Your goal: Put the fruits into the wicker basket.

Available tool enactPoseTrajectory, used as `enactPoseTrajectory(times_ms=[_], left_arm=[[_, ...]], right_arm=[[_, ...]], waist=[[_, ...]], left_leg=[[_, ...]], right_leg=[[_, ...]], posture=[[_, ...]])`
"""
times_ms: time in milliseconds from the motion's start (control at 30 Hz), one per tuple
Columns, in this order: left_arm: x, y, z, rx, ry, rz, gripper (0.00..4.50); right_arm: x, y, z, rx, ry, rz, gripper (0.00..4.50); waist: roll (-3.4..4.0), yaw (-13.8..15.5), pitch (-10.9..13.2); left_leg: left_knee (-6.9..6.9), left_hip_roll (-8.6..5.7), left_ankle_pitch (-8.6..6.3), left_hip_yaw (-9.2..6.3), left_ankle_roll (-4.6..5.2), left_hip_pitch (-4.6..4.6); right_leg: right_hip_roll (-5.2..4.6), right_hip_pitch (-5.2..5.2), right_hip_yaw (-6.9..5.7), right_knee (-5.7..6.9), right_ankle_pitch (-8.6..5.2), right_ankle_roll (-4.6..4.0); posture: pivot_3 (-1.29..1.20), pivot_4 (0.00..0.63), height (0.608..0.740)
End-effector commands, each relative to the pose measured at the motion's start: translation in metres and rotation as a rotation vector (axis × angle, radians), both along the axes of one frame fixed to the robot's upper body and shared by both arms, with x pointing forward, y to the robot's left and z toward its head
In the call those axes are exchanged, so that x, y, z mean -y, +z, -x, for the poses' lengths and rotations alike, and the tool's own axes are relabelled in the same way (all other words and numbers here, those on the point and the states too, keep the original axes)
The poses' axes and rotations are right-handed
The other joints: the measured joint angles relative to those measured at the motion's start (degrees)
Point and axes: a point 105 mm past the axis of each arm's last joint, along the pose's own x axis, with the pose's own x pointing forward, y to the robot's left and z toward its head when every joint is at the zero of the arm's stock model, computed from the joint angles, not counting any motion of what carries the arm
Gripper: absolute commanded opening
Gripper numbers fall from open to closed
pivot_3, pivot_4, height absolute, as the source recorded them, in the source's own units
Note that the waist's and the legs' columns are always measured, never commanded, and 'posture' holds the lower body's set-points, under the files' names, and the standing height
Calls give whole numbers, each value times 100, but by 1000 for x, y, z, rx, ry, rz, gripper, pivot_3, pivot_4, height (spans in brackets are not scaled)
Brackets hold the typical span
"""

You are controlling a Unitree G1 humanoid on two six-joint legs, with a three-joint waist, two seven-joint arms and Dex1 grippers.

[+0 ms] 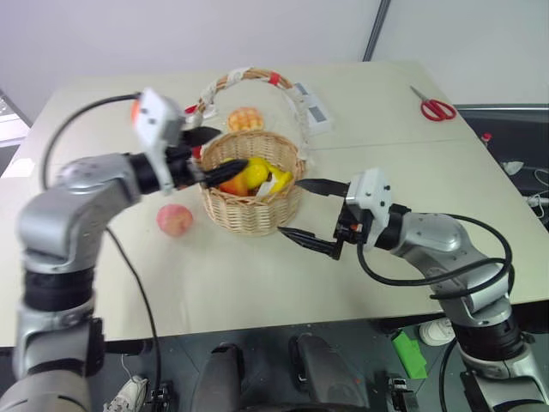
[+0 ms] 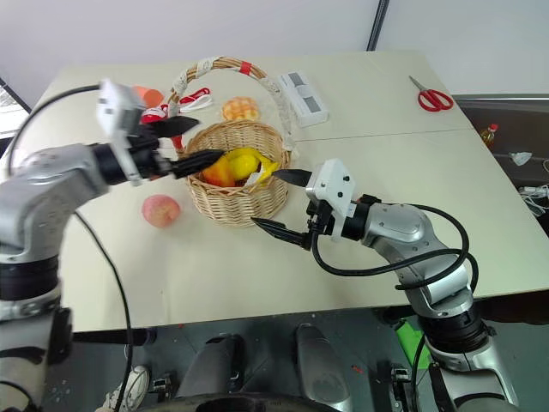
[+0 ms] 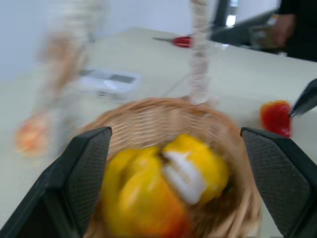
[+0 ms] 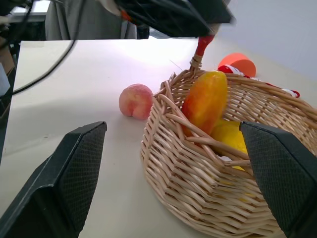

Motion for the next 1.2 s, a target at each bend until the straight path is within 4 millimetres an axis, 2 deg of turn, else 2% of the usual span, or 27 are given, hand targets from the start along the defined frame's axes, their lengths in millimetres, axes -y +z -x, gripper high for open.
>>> enactPoseTrajectory(times_ms=[33, 100, 233, 400, 600, 700, 767, 833, 900, 933, 967, 1033, 1100, 1200], left_arm=[[-56, -15, 5, -67, 246, -65, 4432], [-67, -27, 7, -119, 310, -64, 4432], [-57, -56, 10, -203, 295, -125, 4432], [-50, -85, -2, -284, 307, -211, 4432], [-53, -105, -13, -341, 322, -276, 4432], [-55, -105, -17, -333, 328, -273, 3536], [-57, -103, -18, -327, 331, -269, 2604], [-61, -93, -15, -308, 325, -255, 2180], [-60, -69, -9, -241, 288, -191, 2180], [-49, -45, 0, -160, 202, -134, 2180], [-25, -17, 13, -64, 73, -96, 2180], [15, 14, 29, 72, -105, -86, 2180], [40, 25, 21, 104, -136, -60, 2180], [66, 24, 2, 111, -127, -88, 2180]], right_arm=[[-4, 12, 3, 46, 37, -17, 4500], [-7, 13, 3, 44, 56, -18, 4500], [-13, 15, 5, 46, 96, -23, 4500], [-16, 15, 8, 48, 115, -24, 4500], [-15, 13, 12, 46, 105, -26, 4500], [-15, 12, 13, 46, 96, -31, 4500], [-14, 12, 13, 46, 92, -32, 4500], [-15, 13, 12, 48, 90, -32, 4500], [-14, 14, 11, 51, 88, -33, 4500], [-14, 15, 10, 54, 86, -32, 4500], [-13, 15, 9, 57, 83, -30, 4500], [-12, 17, 5, 64, 79, -27, 4500], [-12, 18, 3, 70, 76, -27, 4500], [-12, 18, 0, 73, 67, -23, 4500]], waist=[[0, -12, 0], [-4, 48, 2], [-7, 121, 0], [-7, 97, 0], [-6, 53, 0], [-7, 54, 0], [-7, 56, 0], [-7, 54, 0], [-7, 49, 0], [-7, 56, 0], [-8, 57, 1], [-16, 103, 4], [-15, 187, 3], [-12, 195, -2]], left_leg=[[0, 1, 0, 0, 0, 1], [4, 0, 0, -1, 0, -2], [10, -4, 0, 2, 0, -8], [7, -6, 0, 3, -1, -9], [4, -4, 0, 2, 0, -4], [3, -4, 0, 3, 0, -5], [4, -4, 0, 2, 0, -4], [4, -4, 0, 2, 0, -5], [4, -3, 0, 2, 0, -5], [4, -2, 0, 3, -1, -5], [3, -1, 0, 1, 0, -7], [7, 1, 0, 0, -1, -14], [11, -7, 1, -2, -3, -19], [14, -17, 1, 5, -2, -2]], right_leg=[[-2, 0, 1, 0, 0, 0], [-3, 1, -2, -1, 0, 0], [-17, 7, -6, -8, -1, 2], [-18, 6, -6, -9, 0, 2], [-8, 5, -5, -7, 0, 0], [-8, 5, -4, -6, 0, 0], [-8, 5, -4, -6, 0, 0], [-9, 5, -4, -6, 0, 1], [-9, 4, -4, -6, 0, 0], [-8, 3, -4, -6, 0, 0], [-8, 2, -5, -6, 0, 0], [-12, 1, -7, -8, 0, 0], [-22, 2, -12, -8, 1, 2], [-24, 21, -5, -9, 1, 6]], posture=[[0, 150, 740], [0, 150, 740], [0, 150, 740], [0, 150, 740], [0, 150, 740], [0, 150, 740], [0, 150, 740], [0, 150, 740], [0, 150, 740], [0, 150, 740], [0, 150, 740], [0, 150, 740], [0, 150, 740], [0, 150, 740]])
